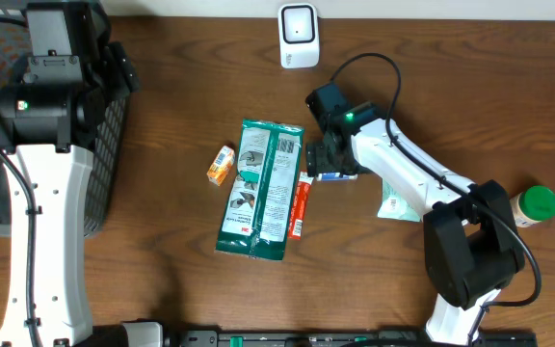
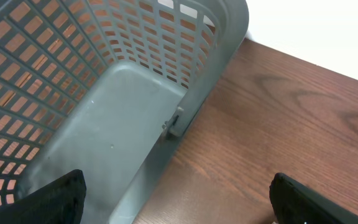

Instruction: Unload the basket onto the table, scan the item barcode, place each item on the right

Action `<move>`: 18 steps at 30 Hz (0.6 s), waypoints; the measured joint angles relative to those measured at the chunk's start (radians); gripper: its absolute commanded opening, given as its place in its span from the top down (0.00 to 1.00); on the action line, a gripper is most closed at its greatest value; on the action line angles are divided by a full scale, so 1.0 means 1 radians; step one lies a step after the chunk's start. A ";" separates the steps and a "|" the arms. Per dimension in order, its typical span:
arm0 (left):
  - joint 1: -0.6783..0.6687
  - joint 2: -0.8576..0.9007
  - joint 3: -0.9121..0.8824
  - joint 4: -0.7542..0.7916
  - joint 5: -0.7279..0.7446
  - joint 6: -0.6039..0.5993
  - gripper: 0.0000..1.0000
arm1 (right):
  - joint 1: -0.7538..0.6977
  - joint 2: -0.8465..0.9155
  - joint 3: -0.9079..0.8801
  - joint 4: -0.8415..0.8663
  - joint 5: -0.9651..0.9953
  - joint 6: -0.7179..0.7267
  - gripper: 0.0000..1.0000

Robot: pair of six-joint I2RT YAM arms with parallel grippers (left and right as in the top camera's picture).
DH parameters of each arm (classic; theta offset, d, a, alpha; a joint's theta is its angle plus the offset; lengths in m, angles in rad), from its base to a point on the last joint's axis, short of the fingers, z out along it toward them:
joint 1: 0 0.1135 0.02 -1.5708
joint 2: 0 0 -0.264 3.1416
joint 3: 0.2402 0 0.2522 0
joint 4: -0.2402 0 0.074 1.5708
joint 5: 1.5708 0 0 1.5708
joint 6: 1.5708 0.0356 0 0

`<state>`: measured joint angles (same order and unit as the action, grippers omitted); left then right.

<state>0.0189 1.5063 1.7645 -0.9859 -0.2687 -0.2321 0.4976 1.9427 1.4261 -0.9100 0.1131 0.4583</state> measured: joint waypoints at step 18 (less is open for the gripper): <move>0.000 0.000 0.000 0.000 0.000 0.000 0.10 | -0.001 0.000 0.117 -0.172 -0.010 -0.006 0.22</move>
<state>0.0189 1.5063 1.7645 -0.9863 -0.2687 -0.2325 0.4969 1.9427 1.5433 -1.0821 0.1032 0.4522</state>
